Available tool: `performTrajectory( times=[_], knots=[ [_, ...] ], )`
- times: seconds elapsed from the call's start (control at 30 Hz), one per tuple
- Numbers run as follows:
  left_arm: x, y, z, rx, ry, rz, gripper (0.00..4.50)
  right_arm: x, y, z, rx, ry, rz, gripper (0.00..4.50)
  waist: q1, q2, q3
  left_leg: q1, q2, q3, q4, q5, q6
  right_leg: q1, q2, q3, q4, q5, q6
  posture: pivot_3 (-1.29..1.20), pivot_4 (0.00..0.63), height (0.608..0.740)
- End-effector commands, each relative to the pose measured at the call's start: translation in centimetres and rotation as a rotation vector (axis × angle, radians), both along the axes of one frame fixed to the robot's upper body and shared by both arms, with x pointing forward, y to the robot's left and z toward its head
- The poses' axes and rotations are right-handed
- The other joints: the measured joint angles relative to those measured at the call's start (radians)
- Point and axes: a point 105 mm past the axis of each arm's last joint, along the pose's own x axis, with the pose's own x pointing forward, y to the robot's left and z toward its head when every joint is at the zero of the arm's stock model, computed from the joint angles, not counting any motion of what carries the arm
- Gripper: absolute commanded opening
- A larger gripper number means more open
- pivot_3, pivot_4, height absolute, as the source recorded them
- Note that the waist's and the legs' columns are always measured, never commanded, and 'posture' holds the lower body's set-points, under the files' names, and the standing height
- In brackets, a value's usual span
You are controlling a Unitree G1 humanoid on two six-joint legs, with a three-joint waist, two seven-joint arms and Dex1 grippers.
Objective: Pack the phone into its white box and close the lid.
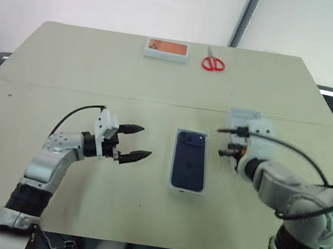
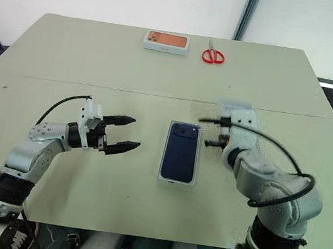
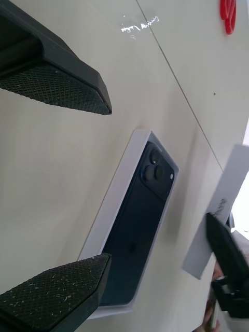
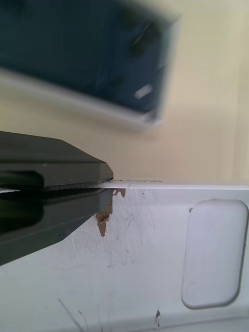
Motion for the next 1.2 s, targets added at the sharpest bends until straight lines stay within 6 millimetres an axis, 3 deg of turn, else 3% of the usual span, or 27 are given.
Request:
performTrajectory(
  times=[0.03, 0.23, 0.33, 0.43, 0.53, 0.67, 1.03, 1.2],
  knots=[
    [0.3, 0.2, 0.8, -0.01, -0.028, 0.008, 4.5, 0.4, 2.4, 3.0, 0.28, -0.09, 0.127, 0.05, -0.001, 0.001, 0.0, 0.0, 0.0, 0.0, 0.0, 0.0, 0.0, -0.001, 0.0, 0.001, 0.001, 0.0, 0.0, 0.0, 0.15, 0.74],
    [0.6, 0.5, 1.1, -0.032, -0.024, 0.034, 4.5, -0.6, 6.1, 4.0, 0.572, -0.095, 0.321, 0.05, 0.001, 0.001, 0.001, 0.0, 0.0, 0.0, 0.0, 0.0, 0.0, -0.001, 0.0, 0.001, 0.001, 0.0, 0.0, 0.0, 0.15, 0.74],
    [0.7, 0.8, 1.3, -0.044, -0.022, 0.048, 4.5, -0.2, 6.4, 4.2, 0.732, -0.078, 0.296, 0.05, 0.002, 0.002, 0.001, 0.0, 0.0, 0.0, 0.0, 0.0, -0.001, -0.002, 0.0, 0.002, 0.002, 0.0, 0.0, 0.0, 0.15, 0.74],
    [0.7, 1.1, 2.0, -0.071, -0.03, 0.063, 4.5, -1.8, 8.3, 4.7, 0.866, -0.057, 0.427, 0.05, -0.001, 0.003, 0.001, 0.0, 0.0, 0.001, 0.0, 0.0, -0.001, -0.003, -0.001, 0.003, 0.003, 0.0, 0.0, 0.0, 0.15, 0.74],
    [0.7, 1.3, 2.4, -0.086, -0.045, 0.081, 4.5, -2.8, 9.1, 5.1, 1.0, 0.038, 0.444, 0.05, -0.012, 0.003, 0.001, 0.0, 0.001, 0.002, -0.003, 0.001, -0.001, -0.005, -0.003, 0.005, 0.003, 0.0, 0.0, 0.0, 0.15, 0.74],
    [0.7, 1.4, 2.6, -0.097, -0.045, 0.092, 4.5, -4.1, 10.4, 4.0, 0.967, 0.151, 0.475, 0.05, -0.026, 0.003, 0.001, 0.0, 0.0, 0.003, -0.002, 0.001, -0.001, -0.004, -0.002, 0.005, 0.003, 0.0, 0.0, 0.0, 0.15, 0.74],
    [0.3, 1.5, 3.0, -0.116, -0.034, 0.103, 4.5, -4.0, 11.9, 2.7, 0.995, 0.242, 0.486, 0.05, -0.024, 0.003, 0.001, 0.0, 0.001, 0.002, -0.002, 0.001, -0.001, -0.004, 0.001, 0.004, 0.003, 0.0, 0.0, 0.0, 0.15, 0.74],
    [0.2, 2.2, 3.3, -0.123, -0.041, 0.128, 4.5, -4.7, 13.7, 1.9, 1.04, 0.311, 0.507, 0.05, -0.025, 0.003, 0.001, 0.0, 0.001, 0.002, -0.002, 0.001, -0.001, -0.004, 0.001, 0.005, 0.003, 0.0, 0.0, 0.0, 0.15, 0.74]
  ],
)
